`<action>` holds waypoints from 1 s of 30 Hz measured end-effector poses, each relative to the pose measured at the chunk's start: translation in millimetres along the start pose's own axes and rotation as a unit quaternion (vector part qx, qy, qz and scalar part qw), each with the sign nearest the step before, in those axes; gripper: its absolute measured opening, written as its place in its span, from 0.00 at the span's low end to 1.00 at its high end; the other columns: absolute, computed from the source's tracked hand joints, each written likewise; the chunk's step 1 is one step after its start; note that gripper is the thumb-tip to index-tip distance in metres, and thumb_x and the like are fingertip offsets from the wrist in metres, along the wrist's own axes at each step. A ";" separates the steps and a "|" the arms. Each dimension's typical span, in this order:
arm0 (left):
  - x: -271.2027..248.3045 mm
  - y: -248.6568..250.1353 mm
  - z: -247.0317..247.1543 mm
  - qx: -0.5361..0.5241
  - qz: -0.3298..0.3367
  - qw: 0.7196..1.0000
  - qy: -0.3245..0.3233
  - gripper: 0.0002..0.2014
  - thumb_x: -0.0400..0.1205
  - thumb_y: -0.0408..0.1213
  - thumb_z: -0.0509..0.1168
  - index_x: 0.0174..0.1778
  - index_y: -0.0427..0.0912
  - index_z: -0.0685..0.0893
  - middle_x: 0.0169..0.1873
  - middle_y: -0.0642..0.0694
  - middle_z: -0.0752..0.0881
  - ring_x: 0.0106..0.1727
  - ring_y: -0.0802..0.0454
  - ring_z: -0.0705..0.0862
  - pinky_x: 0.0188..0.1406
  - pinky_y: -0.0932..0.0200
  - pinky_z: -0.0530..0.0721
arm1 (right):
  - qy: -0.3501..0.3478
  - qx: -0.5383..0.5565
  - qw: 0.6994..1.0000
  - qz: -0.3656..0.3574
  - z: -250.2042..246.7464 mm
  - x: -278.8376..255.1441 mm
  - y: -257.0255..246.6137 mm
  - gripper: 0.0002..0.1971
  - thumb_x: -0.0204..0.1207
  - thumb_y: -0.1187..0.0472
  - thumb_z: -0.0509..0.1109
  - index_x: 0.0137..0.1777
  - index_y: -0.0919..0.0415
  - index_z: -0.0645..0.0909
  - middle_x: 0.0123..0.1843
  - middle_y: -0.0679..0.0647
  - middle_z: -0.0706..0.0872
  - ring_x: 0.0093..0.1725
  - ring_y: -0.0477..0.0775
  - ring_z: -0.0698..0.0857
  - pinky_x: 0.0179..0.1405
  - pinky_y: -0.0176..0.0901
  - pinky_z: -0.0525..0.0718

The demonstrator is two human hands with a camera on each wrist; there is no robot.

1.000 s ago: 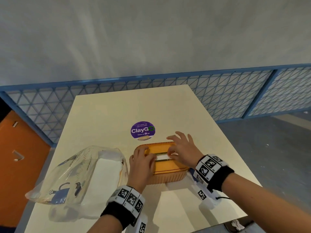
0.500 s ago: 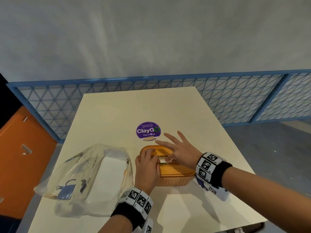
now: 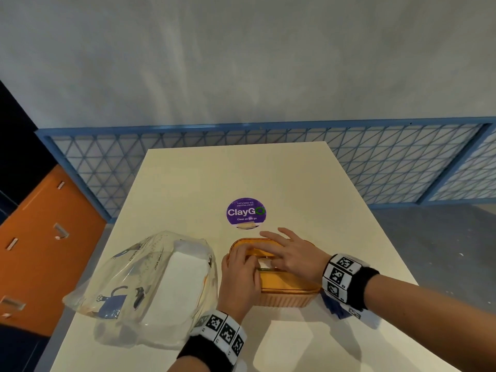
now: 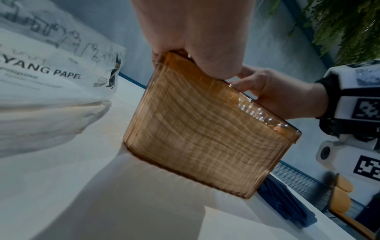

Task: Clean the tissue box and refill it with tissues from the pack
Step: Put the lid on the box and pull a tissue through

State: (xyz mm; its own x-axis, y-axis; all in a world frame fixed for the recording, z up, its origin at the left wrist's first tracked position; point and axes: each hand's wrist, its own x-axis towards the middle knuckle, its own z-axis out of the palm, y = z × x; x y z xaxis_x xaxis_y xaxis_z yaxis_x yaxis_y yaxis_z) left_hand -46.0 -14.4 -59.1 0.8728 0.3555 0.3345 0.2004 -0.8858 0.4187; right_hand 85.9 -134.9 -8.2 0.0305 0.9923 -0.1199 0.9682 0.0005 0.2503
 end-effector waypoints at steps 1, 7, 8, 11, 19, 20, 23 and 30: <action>-0.3 -0.5 0.7 -0.001 -0.002 1.000 -0.002 0.06 0.69 0.33 0.65 0.39 0.46 0.84 0.56 0.48 0.83 0.61 0.55 0.72 0.56 0.50 0.81 | -0.007 -0.002 1.000 -0.002 -0.9 -0.5 -0.4 0.14 0.63 0.53 0.81 0.49 0.49 0.88 0.75 0.53 0.77 0.75 0.63 0.75 0.68 0.63 0.78; -1.6 -2.7 1.1 -0.023 -0.001 1.000 -0.003 0.06 0.69 0.32 0.65 0.40 0.44 0.83 0.57 0.46 0.82 0.60 0.50 0.79 0.58 0.48 0.81 | -0.031 0.031 0.999 0.003 -3.9 -2.8 -3.9 0.19 0.69 0.56 0.76 0.61 0.54 0.84 0.78 0.53 0.72 0.79 0.64 0.68 0.71 0.64 0.75; -1.6 -2.8 0.9 -0.028 -0.002 1.000 -0.005 0.06 0.69 0.31 0.65 0.40 0.44 0.83 0.57 0.45 0.82 0.59 0.49 0.80 0.58 0.47 0.81 | -0.022 0.033 0.999 0.015 -7.1 -3.3 -2.5 0.16 0.67 0.54 0.78 0.55 0.51 0.86 0.77 0.52 0.74 0.77 0.65 0.71 0.66 0.62 0.80; -1.7 -2.2 -0.5 -0.029 -0.002 1.000 -0.007 0.06 0.69 0.31 0.65 0.40 0.43 0.83 0.57 0.44 0.83 0.59 0.46 0.82 0.58 0.45 0.83 | 0.005 -0.001 0.998 0.057 -17.0 -4.9 -1.3 0.05 0.61 0.48 0.81 0.34 0.43 0.87 0.74 0.48 0.77 0.73 0.65 0.76 0.59 0.60 0.82; -6.4 3.1 2.5 -0.007 -0.015 1.000 0.010 0.06 0.66 0.31 0.71 0.36 0.44 0.84 0.53 0.44 0.85 0.55 0.46 0.85 0.50 0.44 0.86 | -0.067 0.046 0.960 0.267 -26.4 -3.8 -29.7 0.14 0.41 0.55 0.89 0.18 0.47 0.84 0.73 0.54 0.79 0.75 0.70 0.72 0.64 0.79 0.70; -6.7 3.4 3.1 -0.004 -0.015 1.000 0.011 0.06 0.65 0.31 0.72 0.36 0.43 0.84 0.52 0.43 0.86 0.54 0.45 0.85 0.49 0.44 0.87 | -0.083 0.053 0.953 0.286 -28.9 -2.3 -32.1 0.10 0.49 0.56 0.87 0.24 0.49 0.86 0.78 0.55 0.73 0.79 0.71 0.65 0.68 0.81 0.63; -6.3 3.9 2.2 -0.005 -0.013 1.000 0.019 0.04 0.67 0.33 0.67 0.35 0.43 0.84 0.51 0.43 0.86 0.55 0.46 0.84 0.48 0.45 0.86 | -0.101 0.099 0.933 0.330 -27.5 -0.7 -36.2 0.05 0.73 0.61 0.72 0.46 0.53 0.88 0.86 0.53 0.49 0.84 0.67 0.43 0.75 0.78 0.43; -5.3 2.1 2.3 -0.014 -0.002 0.999 0.034 0.11 0.71 0.38 0.56 0.34 0.45 0.84 0.52 0.42 0.85 0.57 0.50 0.75 0.48 0.45 0.86 | -0.141 0.198 0.902 0.356 -33.9 -1.6 -34.0 0.12 0.79 0.67 0.64 0.55 0.53 0.85 0.85 0.50 0.52 0.84 0.63 0.44 0.78 0.75 0.47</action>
State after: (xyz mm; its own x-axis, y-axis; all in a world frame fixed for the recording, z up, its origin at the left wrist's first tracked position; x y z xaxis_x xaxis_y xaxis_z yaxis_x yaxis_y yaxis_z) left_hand -49.3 -18.8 -61.9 0.8395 0.3799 0.3885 0.1909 -0.8756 0.4437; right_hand 44.5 -132.3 16.0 0.6879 0.6528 -0.3172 0.6892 -0.7246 0.0035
